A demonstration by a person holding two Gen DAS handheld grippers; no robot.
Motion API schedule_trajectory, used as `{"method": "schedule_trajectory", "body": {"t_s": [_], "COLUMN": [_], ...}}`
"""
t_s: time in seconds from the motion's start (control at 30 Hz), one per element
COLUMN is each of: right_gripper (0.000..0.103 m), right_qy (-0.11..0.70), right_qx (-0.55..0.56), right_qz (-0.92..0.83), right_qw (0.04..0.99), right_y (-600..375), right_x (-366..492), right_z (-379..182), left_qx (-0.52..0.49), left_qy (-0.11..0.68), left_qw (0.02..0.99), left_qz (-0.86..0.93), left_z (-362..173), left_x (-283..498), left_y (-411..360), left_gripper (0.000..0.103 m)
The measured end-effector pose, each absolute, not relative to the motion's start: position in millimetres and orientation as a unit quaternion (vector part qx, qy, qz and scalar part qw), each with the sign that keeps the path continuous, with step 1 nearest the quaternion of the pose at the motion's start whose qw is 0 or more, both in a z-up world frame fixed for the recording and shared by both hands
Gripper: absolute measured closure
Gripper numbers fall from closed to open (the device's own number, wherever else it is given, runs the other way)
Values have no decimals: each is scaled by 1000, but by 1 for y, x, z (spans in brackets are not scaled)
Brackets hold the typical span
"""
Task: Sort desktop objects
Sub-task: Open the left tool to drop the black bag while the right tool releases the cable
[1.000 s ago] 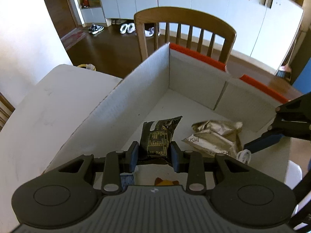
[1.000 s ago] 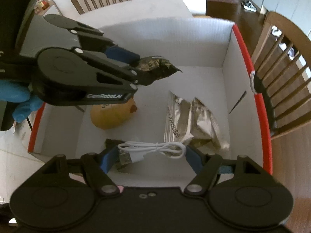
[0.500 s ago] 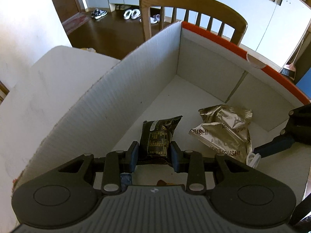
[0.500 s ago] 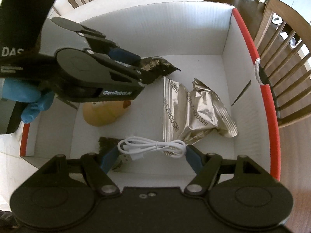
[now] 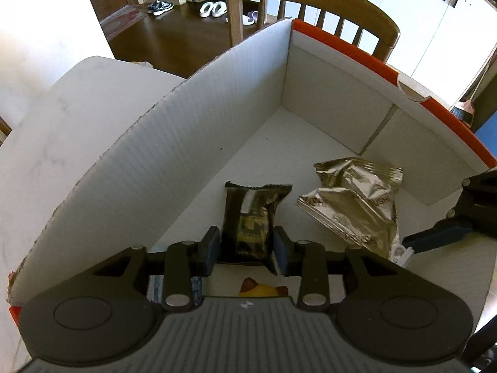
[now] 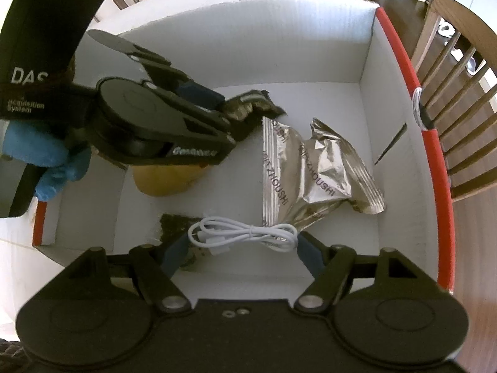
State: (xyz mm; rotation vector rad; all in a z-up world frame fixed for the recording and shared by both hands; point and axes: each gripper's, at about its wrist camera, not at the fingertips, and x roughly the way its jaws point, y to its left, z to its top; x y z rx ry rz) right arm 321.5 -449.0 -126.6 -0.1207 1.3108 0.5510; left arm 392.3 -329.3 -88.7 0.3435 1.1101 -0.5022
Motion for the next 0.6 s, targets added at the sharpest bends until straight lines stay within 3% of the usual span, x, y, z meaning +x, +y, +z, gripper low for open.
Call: {"method": "schedule_trajectory", "body": {"t_s": [0.13,0.6], "right_gripper": [23,19], "right_qy": [598,571], "right_qx": [-49,-56], "right_qz": [255,260], "right_qw": [758,777], "right_y": [-447,-452], "right_x": [325,308], "right_z": [-121,-98], "left_qx": [164,134], "left_qy": [498,463], "left_qw": [819,847], "left_qz": [-233,-224], "left_z": [-79,-40], "left_x": [384,356], "left_y": [-331,-325], "left_gripper": [41,40]}}
